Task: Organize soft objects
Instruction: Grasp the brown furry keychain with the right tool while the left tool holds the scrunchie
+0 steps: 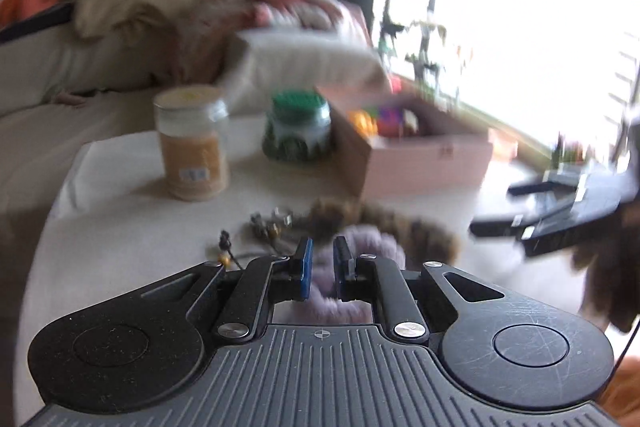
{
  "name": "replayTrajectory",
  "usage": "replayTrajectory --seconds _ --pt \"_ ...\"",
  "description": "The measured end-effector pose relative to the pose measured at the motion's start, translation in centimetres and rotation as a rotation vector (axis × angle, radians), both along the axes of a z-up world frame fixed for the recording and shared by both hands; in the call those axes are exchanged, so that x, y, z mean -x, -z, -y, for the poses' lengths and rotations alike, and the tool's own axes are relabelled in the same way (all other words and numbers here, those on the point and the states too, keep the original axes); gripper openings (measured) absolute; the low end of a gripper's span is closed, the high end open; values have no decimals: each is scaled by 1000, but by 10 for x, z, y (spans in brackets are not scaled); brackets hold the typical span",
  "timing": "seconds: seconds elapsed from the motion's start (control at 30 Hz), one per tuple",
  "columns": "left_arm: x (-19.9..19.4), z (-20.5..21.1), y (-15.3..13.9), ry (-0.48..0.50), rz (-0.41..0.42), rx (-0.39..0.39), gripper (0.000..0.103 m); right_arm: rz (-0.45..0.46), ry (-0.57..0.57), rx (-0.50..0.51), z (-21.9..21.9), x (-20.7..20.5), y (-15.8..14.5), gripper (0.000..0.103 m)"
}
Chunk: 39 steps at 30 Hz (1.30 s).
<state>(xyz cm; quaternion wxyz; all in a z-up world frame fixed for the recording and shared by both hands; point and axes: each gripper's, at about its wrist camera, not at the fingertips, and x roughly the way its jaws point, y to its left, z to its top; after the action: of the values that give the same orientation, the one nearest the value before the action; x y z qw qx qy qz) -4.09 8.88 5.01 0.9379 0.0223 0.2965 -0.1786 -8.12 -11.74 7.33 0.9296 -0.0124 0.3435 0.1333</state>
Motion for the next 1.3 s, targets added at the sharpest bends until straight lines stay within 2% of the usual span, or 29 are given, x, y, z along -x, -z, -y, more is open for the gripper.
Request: replayTrajectory --seconds 0.13,0.23,0.3,0.37,0.47,0.5,0.53,0.67,0.7,0.83,0.97,1.03,1.13,1.2,1.3 --pt "-14 14 14 41 -84 -101 15 -11 -12 3 1 5 10 97" --pt "-19 12 19 19 -101 -100 16 -23 -29 -5 1 7 17 97" --pt "-19 4 22 -8 -124 -57 19 -43 -39 -2 -1 6 21 97" --pt "-21 -7 25 -44 -162 37 22 -39 -43 -9 -2 6 21 97" --pt "-25 -22 36 -66 -263 180 30 -51 -45 -22 0 6 23 97" --pt "-22 -24 38 -60 -252 196 28 -63 -43 -26 1 4 24 97" --pt "-19 -23 37 -48 -236 178 28 -76 -39 -30 1 2 25 97" --pt "-11 0 34 -37 -174 37 27 -95 -30 -25 1 -1 28 97" --pt "-10 5 35 -33 -154 14 19 -90 -29 -18 0 0 27 97" --pt "-1 -2 40 -51 -102 94 15 -18 -35 -34 -4 5 14 97" --pt "17 -40 25 -151 -19 215 15 20 -139 -64 -30 -12 -14 97" --pt "27 -66 15 -250 21 248 15 -13 -200 -111 -51 -32 -20 98" --pt "40 -101 3 -400 67 252 15 -97 -225 -163 -87 -70 -13 98" --pt "48 -121 0 -467 80 265 15 -153 -187 -193 -105 -92 -2 98" --pt "58 -141 0 -519 83 289 15 -255 -77 -255 -120 -114 15 98"
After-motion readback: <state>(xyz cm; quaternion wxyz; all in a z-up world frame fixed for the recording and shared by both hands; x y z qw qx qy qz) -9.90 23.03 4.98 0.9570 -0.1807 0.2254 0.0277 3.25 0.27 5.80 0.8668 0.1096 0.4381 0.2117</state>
